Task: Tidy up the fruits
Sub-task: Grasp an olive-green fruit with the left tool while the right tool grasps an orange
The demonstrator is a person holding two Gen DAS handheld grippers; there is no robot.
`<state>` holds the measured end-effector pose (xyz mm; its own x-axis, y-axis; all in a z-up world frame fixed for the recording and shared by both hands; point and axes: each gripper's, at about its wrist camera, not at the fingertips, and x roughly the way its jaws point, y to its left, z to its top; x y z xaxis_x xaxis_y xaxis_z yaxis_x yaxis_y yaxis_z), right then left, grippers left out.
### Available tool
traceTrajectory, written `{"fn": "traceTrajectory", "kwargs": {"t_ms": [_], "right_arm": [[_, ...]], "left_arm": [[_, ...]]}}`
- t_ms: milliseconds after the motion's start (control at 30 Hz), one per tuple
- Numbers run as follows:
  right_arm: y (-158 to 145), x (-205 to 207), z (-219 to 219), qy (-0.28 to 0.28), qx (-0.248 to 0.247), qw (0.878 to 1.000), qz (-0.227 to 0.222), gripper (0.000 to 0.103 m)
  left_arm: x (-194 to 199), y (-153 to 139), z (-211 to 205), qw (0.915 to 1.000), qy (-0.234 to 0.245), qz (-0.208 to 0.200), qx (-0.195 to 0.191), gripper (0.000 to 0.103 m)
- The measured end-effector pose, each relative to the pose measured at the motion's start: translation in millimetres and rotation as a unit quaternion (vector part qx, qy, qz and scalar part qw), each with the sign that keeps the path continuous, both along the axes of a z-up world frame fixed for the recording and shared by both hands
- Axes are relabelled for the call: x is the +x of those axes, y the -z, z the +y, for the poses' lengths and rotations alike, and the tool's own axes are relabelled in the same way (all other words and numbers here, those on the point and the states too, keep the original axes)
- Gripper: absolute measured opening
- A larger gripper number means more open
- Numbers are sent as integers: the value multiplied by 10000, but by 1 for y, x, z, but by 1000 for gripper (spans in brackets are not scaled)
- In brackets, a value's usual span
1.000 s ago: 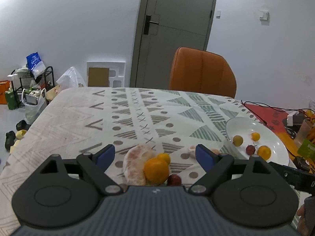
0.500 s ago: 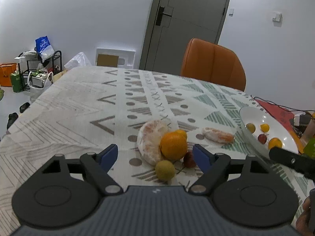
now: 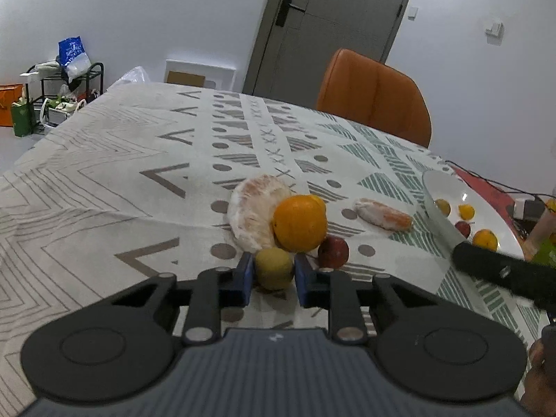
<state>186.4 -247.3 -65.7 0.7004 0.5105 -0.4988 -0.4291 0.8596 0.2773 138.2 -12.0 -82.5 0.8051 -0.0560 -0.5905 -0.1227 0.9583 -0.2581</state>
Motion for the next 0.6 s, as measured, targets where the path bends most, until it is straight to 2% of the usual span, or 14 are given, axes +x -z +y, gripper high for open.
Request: {"fn": "traceTrajectory", "kwargs": {"t_ms": [67,333,600], "right_arm": [[1,1,7,-72,-89,9999,51,87],[2,2,33,-341,-254,9991,-34,83],[2,10,61,-659,-330,9973,46,71]], "left_arm": [[-3,-3,3,10000,-5,-74,-13,24],[-5,-4,19,9998,-197,-77,-34,24],[-8,-5,35,9993,-336,-115,-67,24]]}}
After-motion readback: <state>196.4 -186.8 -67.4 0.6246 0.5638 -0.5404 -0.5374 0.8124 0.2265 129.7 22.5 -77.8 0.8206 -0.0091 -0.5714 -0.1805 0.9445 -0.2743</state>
